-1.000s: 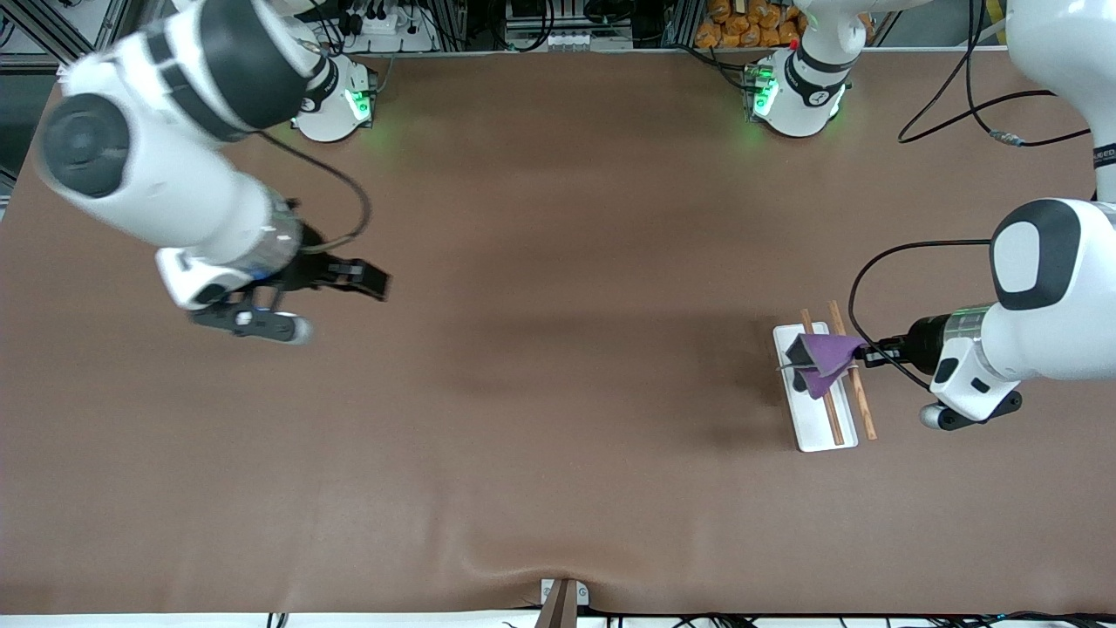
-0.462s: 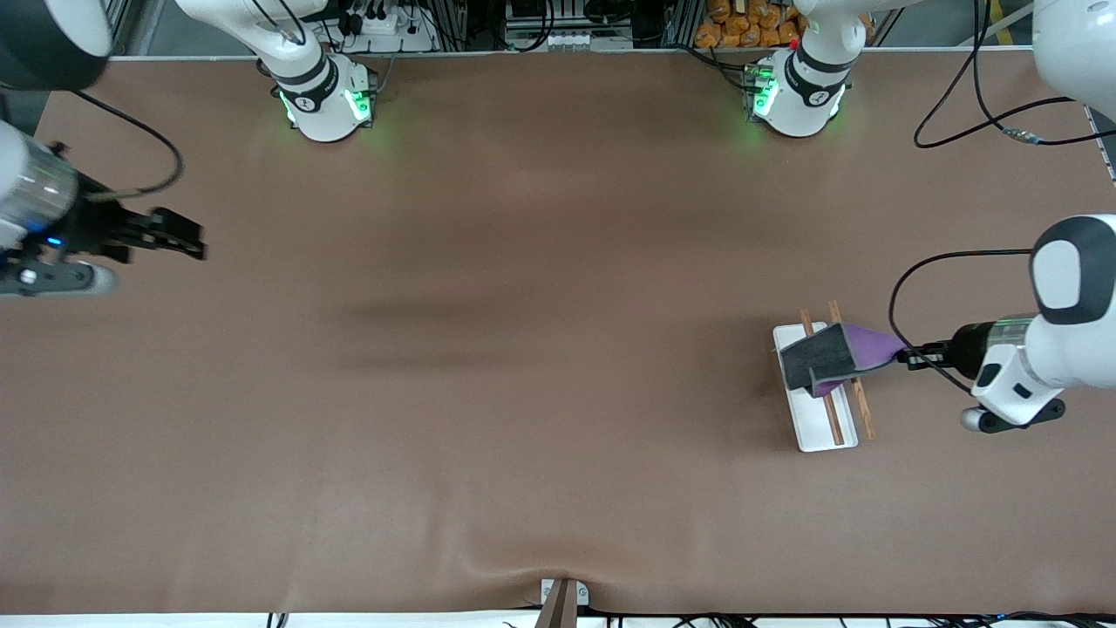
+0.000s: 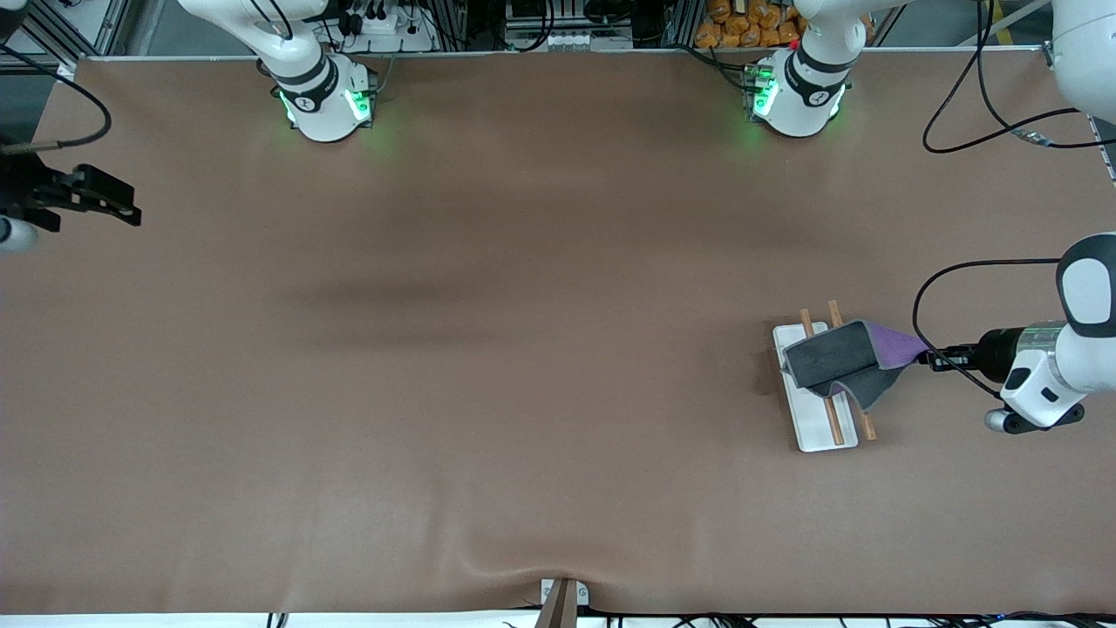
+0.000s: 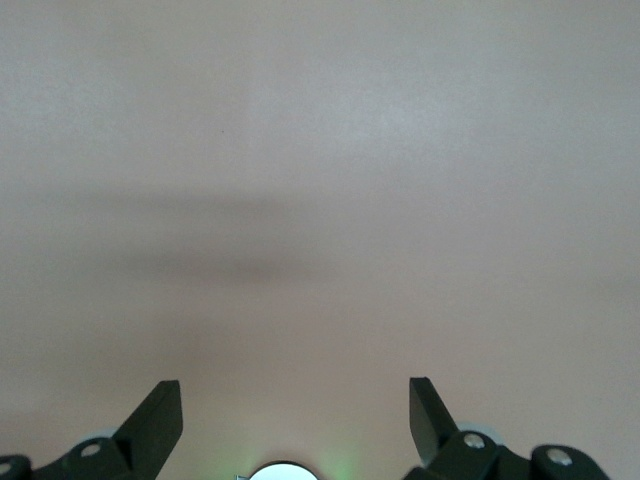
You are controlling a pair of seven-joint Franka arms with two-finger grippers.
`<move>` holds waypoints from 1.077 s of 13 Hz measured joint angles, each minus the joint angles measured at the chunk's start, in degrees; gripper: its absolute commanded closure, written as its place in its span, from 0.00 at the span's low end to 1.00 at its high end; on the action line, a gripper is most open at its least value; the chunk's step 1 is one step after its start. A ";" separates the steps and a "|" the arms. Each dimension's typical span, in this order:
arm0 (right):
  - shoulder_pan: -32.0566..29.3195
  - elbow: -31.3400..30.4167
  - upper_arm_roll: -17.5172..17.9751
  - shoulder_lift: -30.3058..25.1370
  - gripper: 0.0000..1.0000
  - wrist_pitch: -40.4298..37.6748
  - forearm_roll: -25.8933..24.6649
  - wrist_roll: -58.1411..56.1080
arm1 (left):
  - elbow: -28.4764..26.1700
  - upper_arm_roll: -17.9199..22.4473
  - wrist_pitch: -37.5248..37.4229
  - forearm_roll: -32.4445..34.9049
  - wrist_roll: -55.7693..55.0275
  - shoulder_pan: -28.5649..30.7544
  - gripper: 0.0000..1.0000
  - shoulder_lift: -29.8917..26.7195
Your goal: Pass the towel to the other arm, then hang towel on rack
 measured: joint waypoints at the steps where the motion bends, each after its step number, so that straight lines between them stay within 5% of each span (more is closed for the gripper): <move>1: -0.07 0.00 0.00 -0.32 0.00 0.01 0.00 0.59 | -0.01 -0.01 0.03 0.00 0.00 0.09 1.00 0.43; 6: -0.07 -0.06 0.35 -0.51 0.00 0.93 0.08 6.82 | -0.01 -0.02 0.39 0.00 0.29 0.92 0.90 1.56; 7: -0.07 -0.07 0.46 -0.51 0.00 0.75 0.11 7.13 | -0.02 -0.03 0.39 0.00 1.03 1.06 0.71 1.57; 8: -0.07 -0.09 0.57 -0.51 0.00 0.12 0.12 7.27 | -0.04 -0.02 0.39 0.00 1.42 1.34 0.40 1.62; 10: -0.07 -0.09 0.65 -0.51 0.00 -0.82 0.36 7.34 | -0.07 -0.02 0.39 0.00 2.01 1.98 0.00 2.05; 14: -0.07 -0.11 0.64 -0.33 0.00 -0.81 0.51 7.40 | 0.06 -0.10 0.39 0.00 2.06 2.18 0.00 2.31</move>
